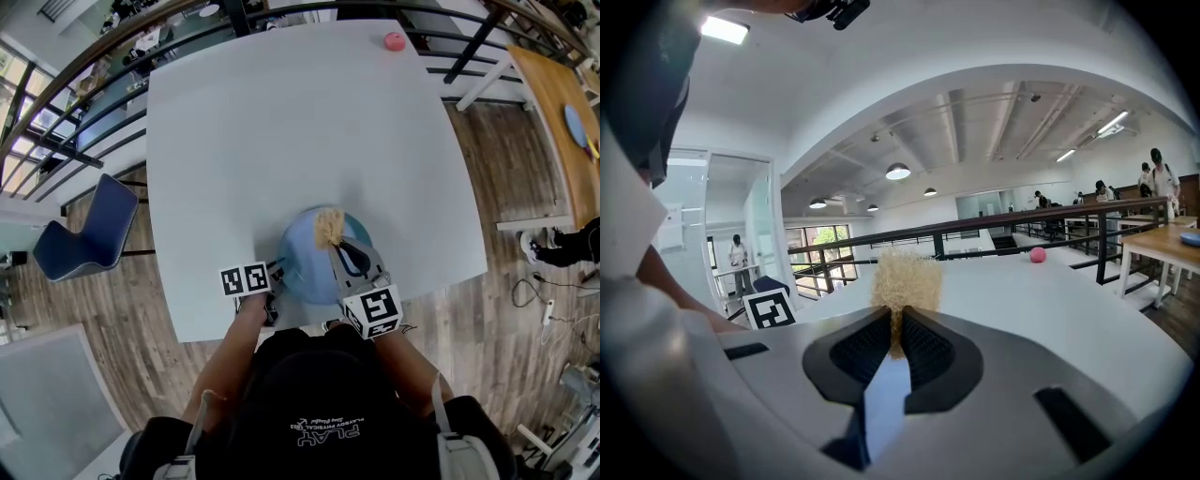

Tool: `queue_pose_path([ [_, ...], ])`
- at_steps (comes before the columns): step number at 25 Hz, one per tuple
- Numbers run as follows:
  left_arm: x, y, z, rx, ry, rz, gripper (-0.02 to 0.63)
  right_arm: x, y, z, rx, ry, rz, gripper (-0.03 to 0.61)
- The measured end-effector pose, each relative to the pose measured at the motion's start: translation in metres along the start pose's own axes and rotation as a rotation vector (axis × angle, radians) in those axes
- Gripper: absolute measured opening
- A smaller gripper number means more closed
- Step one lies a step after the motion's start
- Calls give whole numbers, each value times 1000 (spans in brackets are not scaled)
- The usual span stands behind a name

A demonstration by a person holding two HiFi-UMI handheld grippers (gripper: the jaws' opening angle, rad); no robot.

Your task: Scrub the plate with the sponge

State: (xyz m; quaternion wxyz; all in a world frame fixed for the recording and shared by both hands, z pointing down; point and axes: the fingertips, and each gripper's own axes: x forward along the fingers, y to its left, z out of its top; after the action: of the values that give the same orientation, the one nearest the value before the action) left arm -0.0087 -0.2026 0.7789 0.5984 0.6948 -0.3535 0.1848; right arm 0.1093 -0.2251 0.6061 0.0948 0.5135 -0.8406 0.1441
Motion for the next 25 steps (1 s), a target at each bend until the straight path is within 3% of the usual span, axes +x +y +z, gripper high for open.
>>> queue_pose_path([
  [25,-4,-3,5,8,-64,3,28,6,2,-19,9,39,9,44],
])
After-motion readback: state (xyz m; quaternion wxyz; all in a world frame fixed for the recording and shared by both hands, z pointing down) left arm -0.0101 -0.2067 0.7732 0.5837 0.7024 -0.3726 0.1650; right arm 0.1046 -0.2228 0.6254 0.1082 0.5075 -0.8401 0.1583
